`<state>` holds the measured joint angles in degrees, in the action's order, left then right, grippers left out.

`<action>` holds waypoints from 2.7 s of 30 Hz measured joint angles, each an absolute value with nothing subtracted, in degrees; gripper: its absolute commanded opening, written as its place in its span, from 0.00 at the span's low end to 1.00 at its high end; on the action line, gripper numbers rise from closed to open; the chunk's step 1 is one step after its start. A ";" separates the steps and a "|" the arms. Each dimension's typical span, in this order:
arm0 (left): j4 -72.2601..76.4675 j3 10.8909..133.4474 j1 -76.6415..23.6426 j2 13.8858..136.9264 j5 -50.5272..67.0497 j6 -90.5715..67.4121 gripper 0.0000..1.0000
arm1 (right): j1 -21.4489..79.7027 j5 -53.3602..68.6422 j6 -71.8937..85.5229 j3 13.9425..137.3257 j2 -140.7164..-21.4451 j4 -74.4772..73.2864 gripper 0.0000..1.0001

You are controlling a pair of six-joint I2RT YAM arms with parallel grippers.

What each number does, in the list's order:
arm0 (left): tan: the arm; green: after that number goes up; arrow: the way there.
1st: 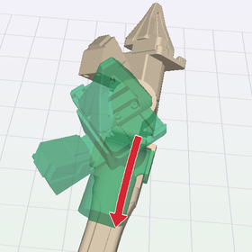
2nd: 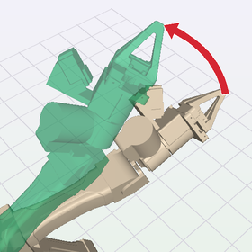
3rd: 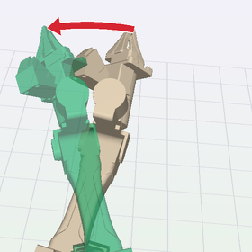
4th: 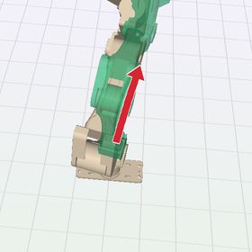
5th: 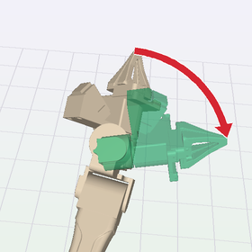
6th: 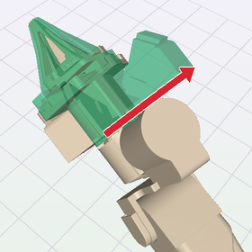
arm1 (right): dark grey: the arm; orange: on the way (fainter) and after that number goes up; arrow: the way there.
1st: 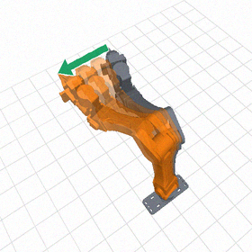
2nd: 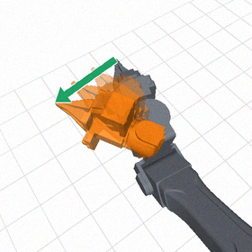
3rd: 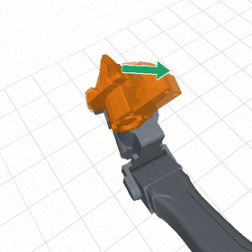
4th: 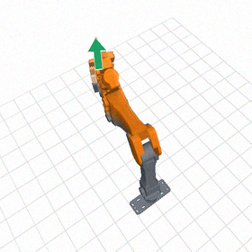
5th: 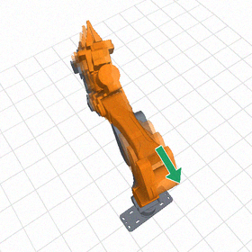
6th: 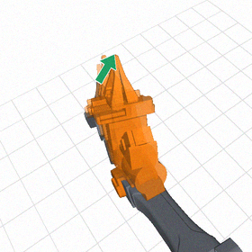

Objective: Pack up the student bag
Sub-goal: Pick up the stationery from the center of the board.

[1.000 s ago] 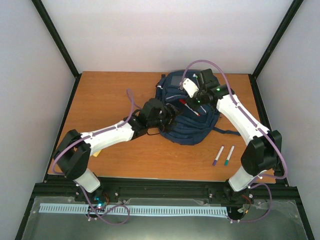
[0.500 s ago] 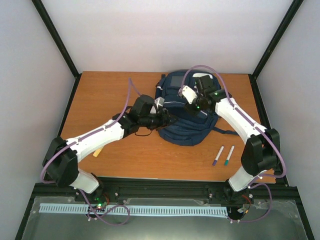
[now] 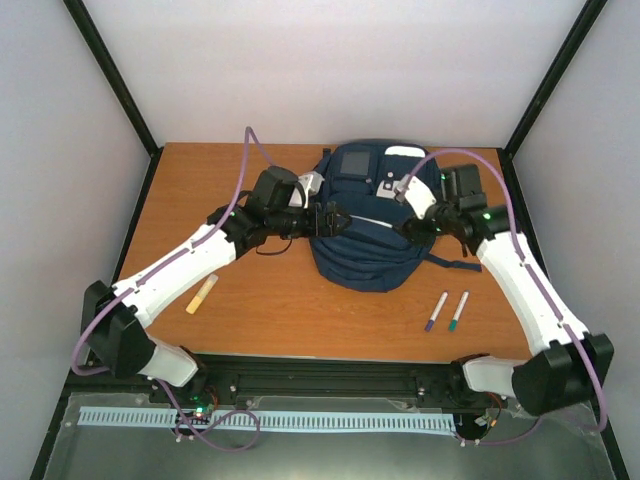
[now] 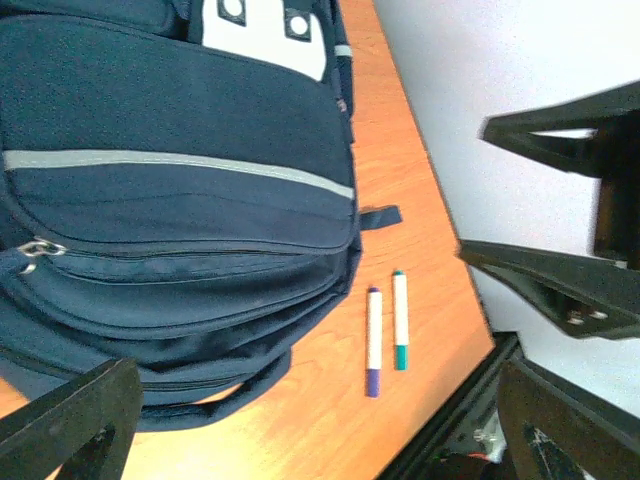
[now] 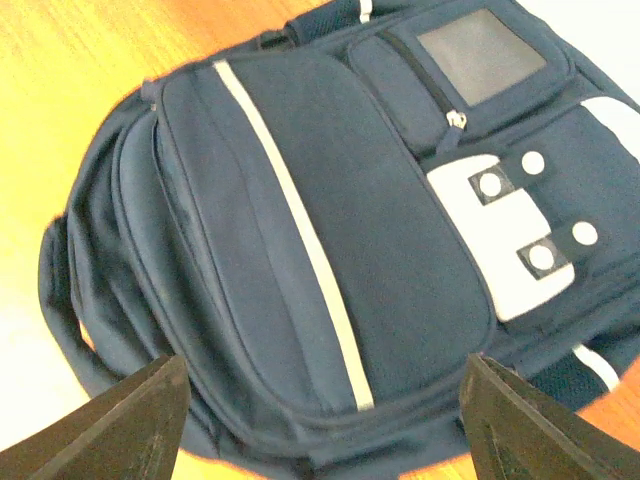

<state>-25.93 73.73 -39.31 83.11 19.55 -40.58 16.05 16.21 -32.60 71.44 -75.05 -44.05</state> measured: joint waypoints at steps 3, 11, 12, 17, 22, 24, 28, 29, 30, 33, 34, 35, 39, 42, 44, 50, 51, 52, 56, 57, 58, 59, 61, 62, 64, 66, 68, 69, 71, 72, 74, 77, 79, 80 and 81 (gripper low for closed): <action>-27.62 73.78 -39.31 82.81 16.93 -36.21 1.00 | 13.39 16.75 -35.48 67.64 -70.17 -45.58 0.83; -27.62 67.40 -39.27 74.50 9.43 -28.32 1.00 | 5.58 16.27 -46.37 59.88 -66.37 -55.77 0.80; -27.29 67.16 -39.27 73.78 9.43 -27.92 1.00 | 5.10 16.19 -47.70 59.68 -66.37 -57.41 0.79; -26.61 67.00 -39.29 73.23 6.44 -27.35 1.00 | 4.80 14.20 -53.78 57.54 -66.72 -62.39 0.73; -29.17 67.72 -39.27 75.75 2.94 -26.65 1.00 | 4.78 8.43 -58.28 53.98 -69.21 -64.69 0.64; -30.13 67.81 -39.27 76.09 0.93 -26.02 1.00 | 4.71 5.96 -58.39 52.90 -71.37 -64.36 0.61; -30.48 67.83 -39.24 74.78 -2.00 -25.19 1.00 | 4.56 0.71 -55.16 49.43 -74.94 -60.90 0.75; -30.48 67.90 -39.24 74.54 -2.24 -25.06 1.00 | 4.43 -0.49 -53.91 48.49 -75.75 -60.12 0.86; -30.48 67.94 -39.24 74.39 -2.39 -24.95 1.00 | 4.21 -1.56 -52.71 47.64 -76.36 -59.33 0.97; -30.52 67.96 -39.20 74.37 -2.66 -24.69 1.00 | 3.46 -4.54 -49.01 45.32 -76.95 -57.12 1.00; -30.57 67.96 -39.20 74.37 -2.83 -24.56 1.00 | 3.25 -5.48 -48.14 44.62 -76.95 -56.53 1.00; -30.57 67.99 -39.20 74.37 -3.01 -24.45 1.00 | 3.05 -6.24 -47.37 43.97 -76.95 -55.86 1.00; -30.65 67.99 -39.20 74.37 -3.25 -24.25 1.00 | 1.65 -8.34 -44.56 42.39 -77.32 -54.06 1.00; -30.65 67.99 -39.20 74.37 -3.22 -24.18 1.00 | 0.10 -8.60 -42.68 42.52 -79.50 -53.10 0.96; -30.68 67.99 -39.20 74.35 -3.22 -24.18 1.00 | -1.58 -8.38 -41.52 43.29 -82.13 -52.97 0.92; -30.68 67.99 -39.20 74.30 -3.20 -24.16 1.00 | -6.48 -6.00 -40.12 46.44 -87.42 -53.15 0.69; -30.68 67.99 -39.20 74.28 -3.20 -24.18 1.00 | -7.14 -5.48 -40.01 46.76 -88.09 -53.23 0.64; -30.68 67.99 -39.20 74.24 -3.20 -24.18 1.00 | -7.70 -5.15 -40.01 47.05 -88.71 -53.32 0.59; -30.68 67.99 -39.20 73.97 -3.20 -24.18 1.00 | -9.45 -3.75 -39.97 47.72 -90.17 -54.11 0.42; -30.68 67.99 -39.20 73.95 -3.20 -24.18 1.00 | -9.76 -3.53 -39.83 47.79 -90.19 -54.22 0.39; -30.68 67.99 -39.20 73.95 -3.20 -24.18 1.00 | -10.00 -3.33 -39.88 47.81 -90.24 -54.37 0.36; -30.68 67.99 -39.20 73.95 -3.20 -24.18 1.00 | -10.15 -3.16 -40.03 47.86 -90.28 -54.48 0.34; -30.68 67.99 -39.20 73.95 -3.20 -24.18 1.00 | -10.33 -2.94 -40.49 47.86 -90.30 -54.57 0.31; -30.68 67.99 -39.20 73.95 -3.20 -24.18 1.00 | -10.37 -2.87 -40.62 47.86 -90.30 -54.57 0.28; -30.68 67.99 -39.20 73.95 -3.18 -24.18 1.00 | -10.37 -2.76 -40.99 47.86 -90.30 -54.54 0.24; -30.68 67.99 -39.20 73.95 -3.14 -24.18 1.00 | -10.37 -2.70 -41.47 47.86 -90.30 -54.52 0.21; -30.68 67.99 -39.20 73.95 -2.98 -24.18 1.00 | -10.37 -2.63 -41.78 47.86 -90.30 -54.37 0.17; -30.68 67.99 -39.20 73.95 -2.96 -24.18 1.00 | -10.37 -2.61 -42.06 47.86 -90.30 -54.30 0.15; -30.68 67.99 -39.20 73.95 -2.96 -24.18 1.00 | -10.37 -2.55 -42.33 47.83 -90.28 -54.15 0.11; -30.68 67.99 -39.20 73.95 -2.96 -24.18 1.00 | -10.37 -2.52 -42.48 47.83 -90.26 -54.08 0.10; -30.68 67.99 -39.20 73.95 -2.92 -24.18 1.00 | -10.37 -2.48 -42.63 47.83 -90.13 -54.06 0.07; -30.68 67.99 -39.20 73.95 -2.76 -24.18 1.00 | -10.37 -2.07 -42.68 47.81 -89.19 -54.24 0.06; -30.68 67.99 -39.20 74.00 -2.66 -24.18 1.00 | -10.37 -1.63 -42.65 47.83 -87.90 -54.65 0.06; -30.65 67.99 -39.20 74.08 -2.55 -24.18 1.00 | -10.37 -1.32 -42.61 47.86 -87.05 -54.92 0.06; -30.65 67.99 -39.20 74.24 -2.50 -24.18 1.00 | -10.37 -0.95 -42.61 47.99 -86.15 -55.33 0.06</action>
